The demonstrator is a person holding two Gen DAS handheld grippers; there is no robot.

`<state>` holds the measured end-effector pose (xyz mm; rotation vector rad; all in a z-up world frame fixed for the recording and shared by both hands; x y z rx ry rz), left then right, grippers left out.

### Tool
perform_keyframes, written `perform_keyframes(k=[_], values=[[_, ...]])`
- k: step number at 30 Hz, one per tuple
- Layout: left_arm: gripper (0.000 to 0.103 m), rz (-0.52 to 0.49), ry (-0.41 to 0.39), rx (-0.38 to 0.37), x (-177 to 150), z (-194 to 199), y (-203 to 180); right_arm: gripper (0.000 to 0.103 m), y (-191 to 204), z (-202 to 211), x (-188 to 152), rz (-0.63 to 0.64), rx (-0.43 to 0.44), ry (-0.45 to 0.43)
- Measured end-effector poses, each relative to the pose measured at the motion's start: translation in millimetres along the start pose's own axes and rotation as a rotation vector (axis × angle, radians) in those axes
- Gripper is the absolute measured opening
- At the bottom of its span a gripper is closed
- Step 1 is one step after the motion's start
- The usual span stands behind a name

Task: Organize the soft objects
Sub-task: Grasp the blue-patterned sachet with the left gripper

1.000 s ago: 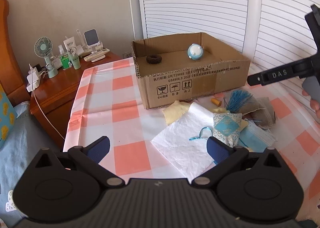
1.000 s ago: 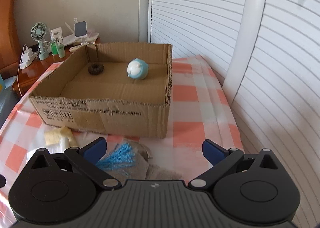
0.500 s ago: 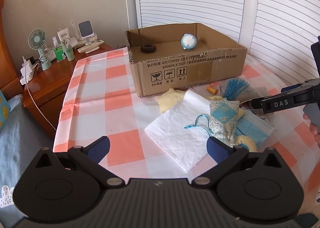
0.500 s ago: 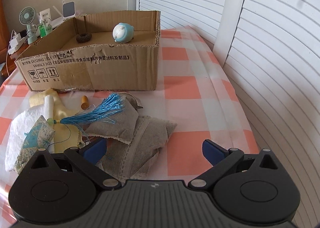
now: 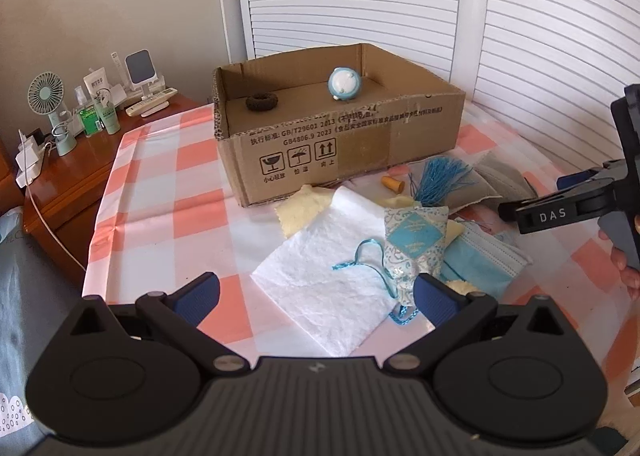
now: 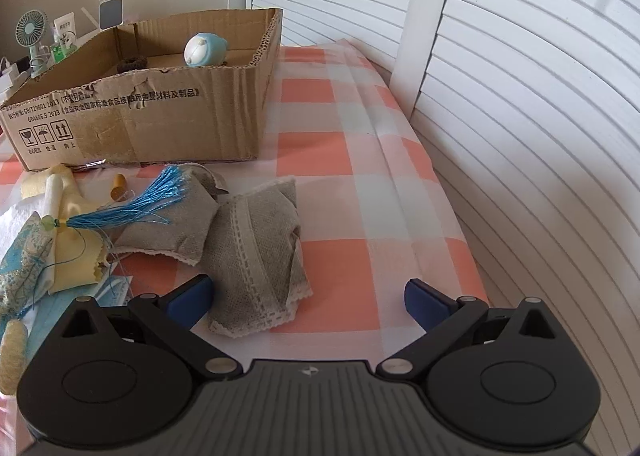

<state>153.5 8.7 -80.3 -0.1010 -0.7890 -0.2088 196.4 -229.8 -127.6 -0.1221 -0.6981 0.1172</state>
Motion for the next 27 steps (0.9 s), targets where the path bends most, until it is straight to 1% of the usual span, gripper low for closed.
perform_keyframes(k=[5, 11, 13, 16, 17, 18, 19, 21, 24, 25, 27], values=[[0.102, -0.019, 0.012, -0.022, 3.2, -11.0, -14.4, 0.103, -3.6, -1.2, -5.3, 0.005, 0.026, -0.03], [0.102, 0.026, 0.025, -0.106, 8.7, -23.6, -28.2, 0.103, -4.2, -1.9, -7.0, 0.017, 0.051, -0.055], [0.102, 0.026, 0.02, -0.107, 10.2, -27.2, -33.1, 0.103, -4.3, -0.8, -8.2, 0.025, 0.06, -0.065], [0.094, 0.03, 0.019, -0.119, 12.7, -32.7, -40.2, 0.103, -4.6, -0.3, -9.0, 0.029, 0.073, -0.075], [0.087, 0.033, 0.022, -0.134, 13.0, -34.1, -42.7, 0.103, -4.6, -0.5, -9.1, 0.029, 0.076, -0.077], [0.078, 0.039, 0.028, -0.146, 13.2, -35.4, -44.9, 0.103, -4.1, -0.8, -8.8, 0.031, 0.077, -0.079], [0.074, 0.042, 0.035, -0.152, 12.9, -37.2, -46.7, 0.103, -4.2, -0.6, -8.9, 0.033, 0.079, -0.08], [0.06, 0.051, 0.052, -0.162, 11.8, -41.6, -49.4, 0.103, -4.3, 0.2, -9.6, 0.034, 0.082, -0.084], [0.053, 0.069, 0.062, -0.172, 10.6, -45.6, -50.3, 0.103, -5.0, 1.3, -11.1, 0.037, 0.087, -0.091], [0.052, 0.073, 0.064, -0.174, 10.4, -46.4, -50.4, 0.103, -5.1, 1.7, -11.6, 0.038, 0.088, -0.093], [0.042, 0.079, 0.069, -0.178, 9.7, -47.7, -50.4, 0.103, -5.0, 1.9, -11.8, 0.04, 0.09, -0.095]])
Point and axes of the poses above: each gripper's, at about its wrist camera, not at the fingertips, and z roughly against the way its jaws point, y to its left, x to its top, the point moved 8 cm from there along -z, roughly the way its jaws point, and after that the axes turned 5 degrees about z, right-handed, at the moved point
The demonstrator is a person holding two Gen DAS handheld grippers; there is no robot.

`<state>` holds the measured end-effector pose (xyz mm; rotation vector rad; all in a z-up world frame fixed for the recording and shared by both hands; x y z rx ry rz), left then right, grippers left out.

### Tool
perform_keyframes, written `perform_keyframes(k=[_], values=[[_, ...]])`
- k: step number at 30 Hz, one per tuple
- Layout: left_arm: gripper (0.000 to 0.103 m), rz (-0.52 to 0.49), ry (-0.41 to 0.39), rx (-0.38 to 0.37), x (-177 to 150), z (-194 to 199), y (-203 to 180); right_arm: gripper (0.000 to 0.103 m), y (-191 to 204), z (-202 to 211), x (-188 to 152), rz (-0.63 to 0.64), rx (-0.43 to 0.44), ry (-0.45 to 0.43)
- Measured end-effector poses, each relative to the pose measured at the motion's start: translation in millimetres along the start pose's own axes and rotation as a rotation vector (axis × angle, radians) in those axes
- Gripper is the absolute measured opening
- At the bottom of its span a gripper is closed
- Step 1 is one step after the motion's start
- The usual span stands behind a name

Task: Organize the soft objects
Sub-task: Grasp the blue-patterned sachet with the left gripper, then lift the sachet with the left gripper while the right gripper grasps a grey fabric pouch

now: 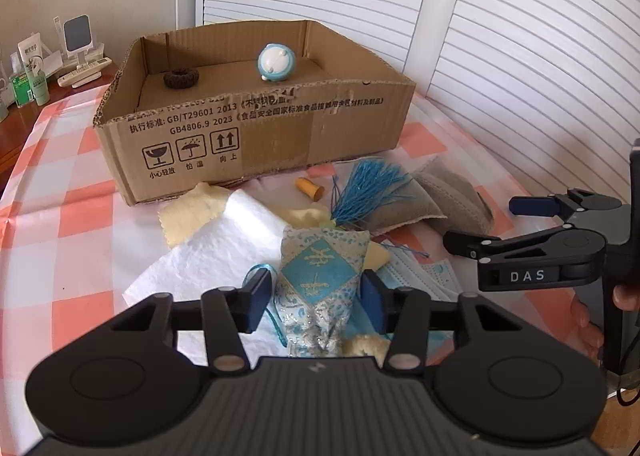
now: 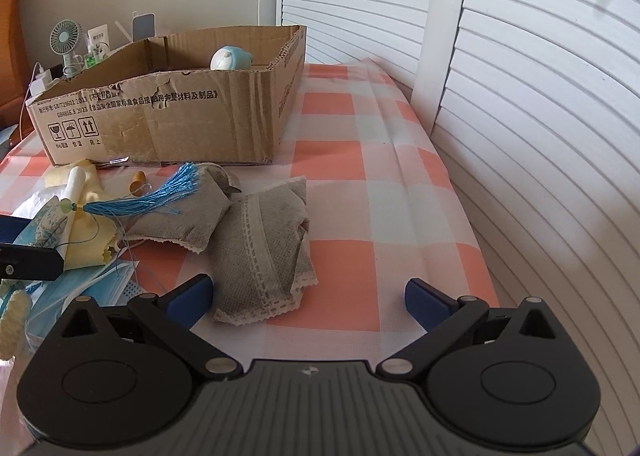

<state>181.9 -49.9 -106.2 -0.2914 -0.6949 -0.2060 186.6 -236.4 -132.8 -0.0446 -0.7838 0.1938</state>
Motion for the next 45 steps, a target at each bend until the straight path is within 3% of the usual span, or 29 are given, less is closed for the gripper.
perform_keyframes(k=[6, 15, 22, 24, 31, 34, 40, 45], values=[[0.035, 0.005, -0.016, -0.005, 1.7, 8.1, 0.9, 0.103, 0.0, 0.3, 0.3, 0.003, -0.001, -0.001], [0.035, -0.023, -0.057, 0.048, 6.6, 40.1, 18.0, 0.103, 3.0, -0.4, 2.9, 0.011, -0.016, 0.017], [0.035, -0.017, -0.031, 0.068, 0.2, 39.4, 31.4, 0.103, 17.6, -9.6, 14.6, 0.069, 0.006, 0.005], [0.035, -0.01, -0.023, 0.064, -0.8, 34.5, 32.7, 0.1, 20.5, -13.5, 19.2, 0.08, -0.004, -0.007], [0.036, -0.004, 0.003, 0.053, -4.7, 16.9, 32.1, 0.057, 27.4, -6.1, 21.9, 0.116, 0.03, -0.066], [0.037, -0.007, 0.008, 0.049, -6.9, 13.7, 30.9, 0.048, 25.0, -2.6, 20.6, 0.104, 0.019, -0.067], [0.043, 0.007, 0.008, 0.056, -11.1, 13.6, 34.4, 0.048, 8.1, 4.3, 15.2, 0.026, -0.037, -0.039], [0.055, 0.024, 0.003, 0.067, -13.4, 12.2, 37.3, 0.053, 6.1, 6.3, 11.2, 0.018, -0.03, -0.033]])
Point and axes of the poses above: each gripper's, at about its wrist camera, not at the fingertips, and z roughly against the way its jaws point, y to its left, x to its top, the point moved 8 cm from there along -z, roughly the way its jaws point, and after that the axes turned 5 degrees about z, right-handed, at the moved point
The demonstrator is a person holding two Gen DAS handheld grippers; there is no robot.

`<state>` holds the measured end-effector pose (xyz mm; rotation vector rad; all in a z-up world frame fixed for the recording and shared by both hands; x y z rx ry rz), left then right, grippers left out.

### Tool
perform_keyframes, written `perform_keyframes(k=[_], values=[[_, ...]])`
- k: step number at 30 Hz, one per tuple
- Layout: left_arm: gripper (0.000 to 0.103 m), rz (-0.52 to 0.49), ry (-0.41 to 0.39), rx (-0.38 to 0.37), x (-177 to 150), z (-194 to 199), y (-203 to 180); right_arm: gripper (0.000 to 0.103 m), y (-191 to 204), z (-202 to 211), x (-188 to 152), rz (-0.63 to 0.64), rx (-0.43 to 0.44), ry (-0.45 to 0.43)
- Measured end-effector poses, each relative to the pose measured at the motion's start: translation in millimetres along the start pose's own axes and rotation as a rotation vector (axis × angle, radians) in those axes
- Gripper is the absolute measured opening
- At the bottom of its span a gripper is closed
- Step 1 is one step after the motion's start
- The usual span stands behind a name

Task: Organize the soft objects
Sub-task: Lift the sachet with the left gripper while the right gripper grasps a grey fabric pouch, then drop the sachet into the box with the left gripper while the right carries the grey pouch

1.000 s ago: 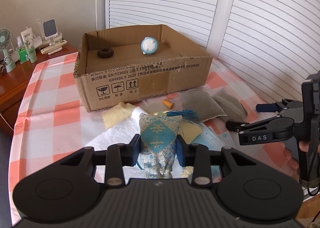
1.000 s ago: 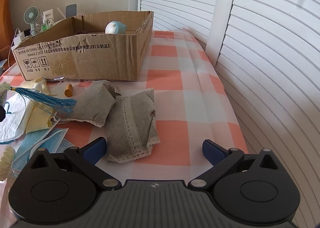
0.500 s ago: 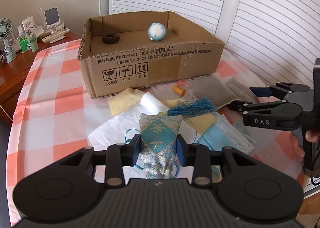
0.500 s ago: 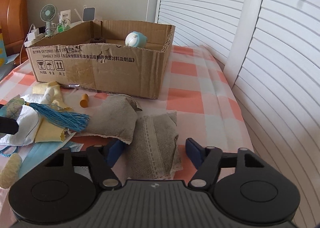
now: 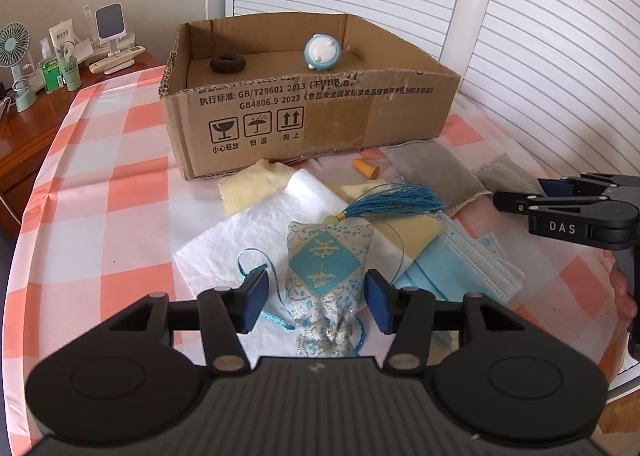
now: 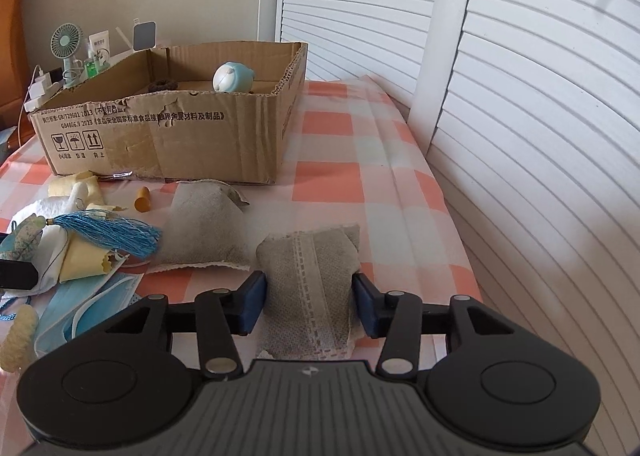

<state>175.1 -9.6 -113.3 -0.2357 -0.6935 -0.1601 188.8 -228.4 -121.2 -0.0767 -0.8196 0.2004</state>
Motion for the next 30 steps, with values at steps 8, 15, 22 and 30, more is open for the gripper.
perform_keyframes(k=[8, 15, 22, 30], values=[[0.054, 0.022, -0.005, -0.006, -0.4, -3.8, -0.7, 0.066, 5.3, -6.0, 1.8, 0.028, 0.005, -0.013], [0.038, 0.039, -0.01, -0.035, 2.5, -2.7, -1.3, 0.058, 6.3, -8.6, 6.0, 0.055, 0.014, -0.012], [0.033, -0.046, -0.007, -0.045, 6.9, 9.3, -8.6, 0.044, 4.9, 0.0, 5.2, 0.046, 0.035, -0.006], [0.033, -0.133, 0.004, -0.059, 11.5, 30.7, -12.9, 0.041, -1.1, 24.7, 9.7, 0.033, 0.066, -0.018]])
Point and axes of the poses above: each gripper's, at about its wrist camera, not at the fingertips, and z roughly against the way its jaws point, y to its left, x to its top, the point moved 8 cm from there along -z, roughly the way its jaws point, and after that the axes turned 5 degrees about z, right-handed, at the moved point
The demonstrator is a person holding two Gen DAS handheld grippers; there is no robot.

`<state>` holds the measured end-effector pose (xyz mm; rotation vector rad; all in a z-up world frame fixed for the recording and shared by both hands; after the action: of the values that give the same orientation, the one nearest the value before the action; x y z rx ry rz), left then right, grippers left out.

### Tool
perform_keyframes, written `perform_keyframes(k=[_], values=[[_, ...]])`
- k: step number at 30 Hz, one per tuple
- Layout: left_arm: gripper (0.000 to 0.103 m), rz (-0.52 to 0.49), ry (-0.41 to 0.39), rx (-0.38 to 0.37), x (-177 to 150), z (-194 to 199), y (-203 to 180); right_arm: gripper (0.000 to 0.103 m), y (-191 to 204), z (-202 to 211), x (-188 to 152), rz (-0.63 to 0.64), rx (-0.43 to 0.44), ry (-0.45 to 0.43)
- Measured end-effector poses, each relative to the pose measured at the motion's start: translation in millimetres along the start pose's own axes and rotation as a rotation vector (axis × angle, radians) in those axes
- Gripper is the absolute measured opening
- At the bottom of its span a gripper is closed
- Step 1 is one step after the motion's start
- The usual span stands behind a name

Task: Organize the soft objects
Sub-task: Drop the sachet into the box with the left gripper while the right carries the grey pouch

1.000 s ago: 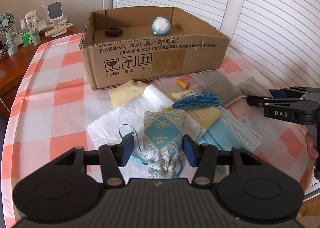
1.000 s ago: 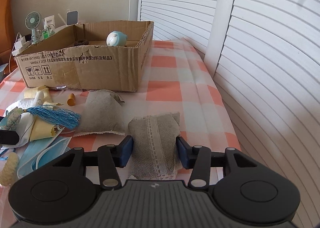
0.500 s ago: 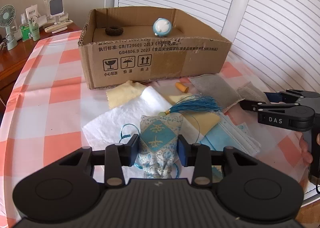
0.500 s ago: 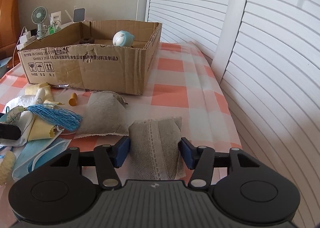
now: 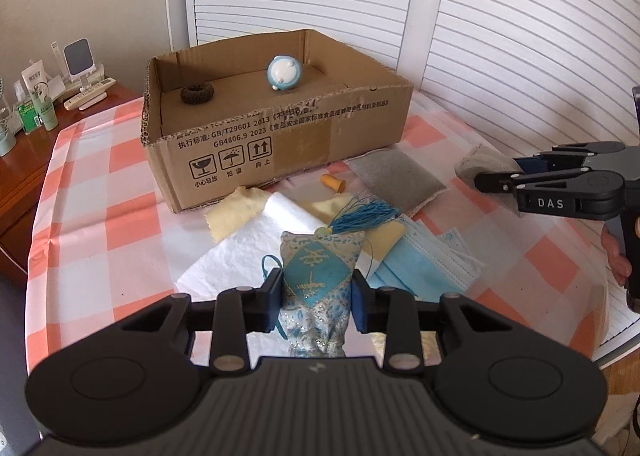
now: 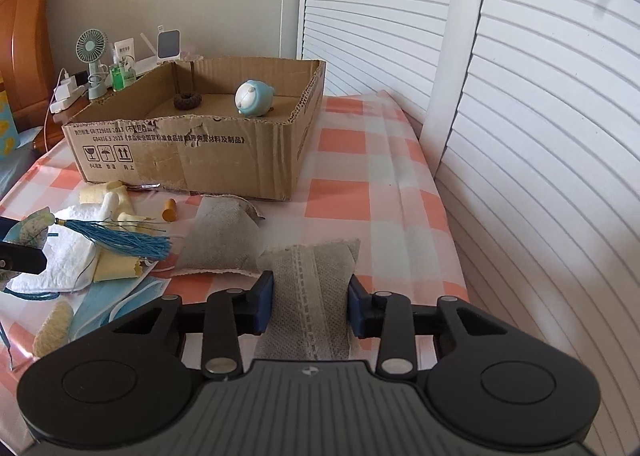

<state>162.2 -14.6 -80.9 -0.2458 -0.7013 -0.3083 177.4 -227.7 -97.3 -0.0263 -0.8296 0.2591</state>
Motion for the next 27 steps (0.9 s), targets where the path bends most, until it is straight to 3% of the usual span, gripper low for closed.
perform_keyframes(k=[13, 27], values=[[0.032, -0.083, -0.019, -0.035, 19.7, 36.9, -3.1, 0.041, 17.8, 48.0, 21.6, 0.1, 0.069, -0.056], [0.032, -0.175, -0.121, 0.069, 115.3, 37.3, 15.8, 0.041, 36.2, 65.1, 60.3, 0.126, 0.147, -0.122]])
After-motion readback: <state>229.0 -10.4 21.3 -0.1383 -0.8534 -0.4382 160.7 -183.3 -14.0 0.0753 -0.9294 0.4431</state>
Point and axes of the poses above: each gripper's, at about its wrist camera, not at the fingertips, and z roughly against the way its jaws point, y to its left, x to its top, the point moved 8 cm from there along -z, roughly the way its jaws point, and after that the axes turned 5 degrees about z, right-handed, at the moved point
